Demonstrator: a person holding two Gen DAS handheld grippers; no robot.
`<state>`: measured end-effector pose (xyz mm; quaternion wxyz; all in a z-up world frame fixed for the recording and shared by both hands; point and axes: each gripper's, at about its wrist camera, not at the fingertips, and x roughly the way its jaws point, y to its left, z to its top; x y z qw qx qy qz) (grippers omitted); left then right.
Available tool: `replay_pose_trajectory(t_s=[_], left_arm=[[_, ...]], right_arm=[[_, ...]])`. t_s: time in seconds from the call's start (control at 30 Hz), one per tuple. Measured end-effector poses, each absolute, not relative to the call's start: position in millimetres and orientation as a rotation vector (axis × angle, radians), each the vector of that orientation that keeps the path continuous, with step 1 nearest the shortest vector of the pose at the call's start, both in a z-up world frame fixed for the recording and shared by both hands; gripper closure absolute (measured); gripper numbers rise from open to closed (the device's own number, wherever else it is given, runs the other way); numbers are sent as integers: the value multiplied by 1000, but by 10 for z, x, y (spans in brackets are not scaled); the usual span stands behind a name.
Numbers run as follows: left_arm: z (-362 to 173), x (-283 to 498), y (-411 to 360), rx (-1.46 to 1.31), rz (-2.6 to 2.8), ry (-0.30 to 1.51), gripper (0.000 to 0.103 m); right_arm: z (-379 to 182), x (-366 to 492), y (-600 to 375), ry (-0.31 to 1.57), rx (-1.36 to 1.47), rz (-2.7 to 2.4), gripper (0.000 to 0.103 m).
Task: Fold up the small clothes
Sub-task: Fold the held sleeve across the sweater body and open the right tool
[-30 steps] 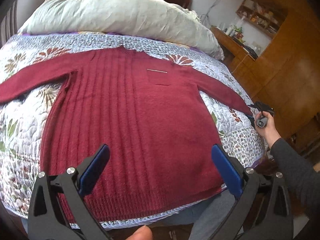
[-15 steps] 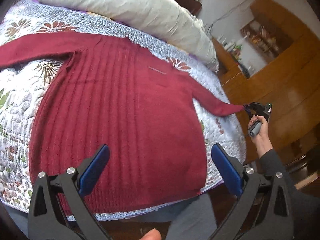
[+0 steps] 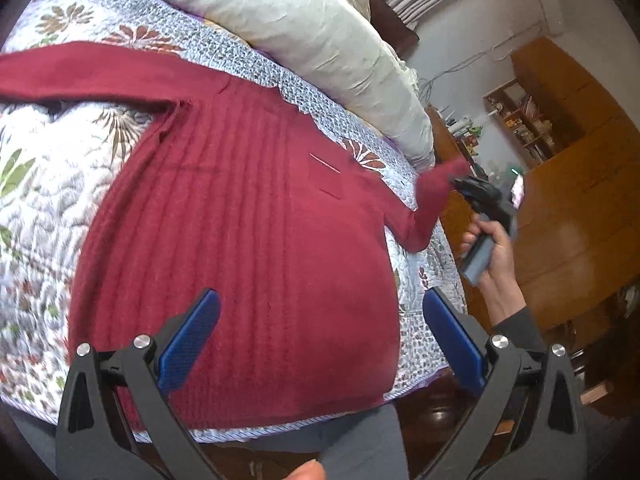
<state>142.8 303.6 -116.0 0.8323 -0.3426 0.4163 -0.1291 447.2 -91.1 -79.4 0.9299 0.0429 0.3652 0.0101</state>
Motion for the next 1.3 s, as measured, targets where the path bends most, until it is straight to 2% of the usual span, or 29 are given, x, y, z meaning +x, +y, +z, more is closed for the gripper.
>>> replay_pose_trajectory(t_s=[0.33,0.37,0.4,0.43,0.47,0.63,0.83,0.97,1.17,1.2,1.27,1.3], left_arm=[[-1211,1957,3031,-697,-312,891,3],[-1231,2032,3028,-705,-317,894,3],[-1262,2119,3031,-716,-322,899,3],[-1300,2261,3017,-732,-330,911,3],[-1324,2353,2997,-734,-328,921,3],[-1536,3111,2717,-745,-355,980,3],[-2300,4199,2053,-1092,-523,1197,3],[-2543,4512,1734,-1106,-483,1238,3],[-2660,4822,1612,-1117,-398,1256,3],[-2654,4850,1618,-1106,-389,1252,4],[-2620,4895,1603,-1069,-370,1246,13],[-2600,4919,1585,-1038,-359,1256,32]], right_arm=[[-2091,4717,79,986,-105,107,91],[-2201,4722,122,1016,-110,134,83],[-2255,4717,138,1032,-108,157,80],[-2295,4686,150,1041,-104,187,72],[-2285,4634,143,1039,-98,217,59],[-1974,4052,-198,939,-13,263,42],[-1923,3053,-838,913,188,262,42],[-1986,2541,-1100,922,317,270,40],[-2000,2268,-1148,922,398,327,36],[-1997,2246,-1142,921,413,339,36],[-1976,2233,-1144,912,427,353,36],[-1956,2220,-1146,902,429,355,36]])
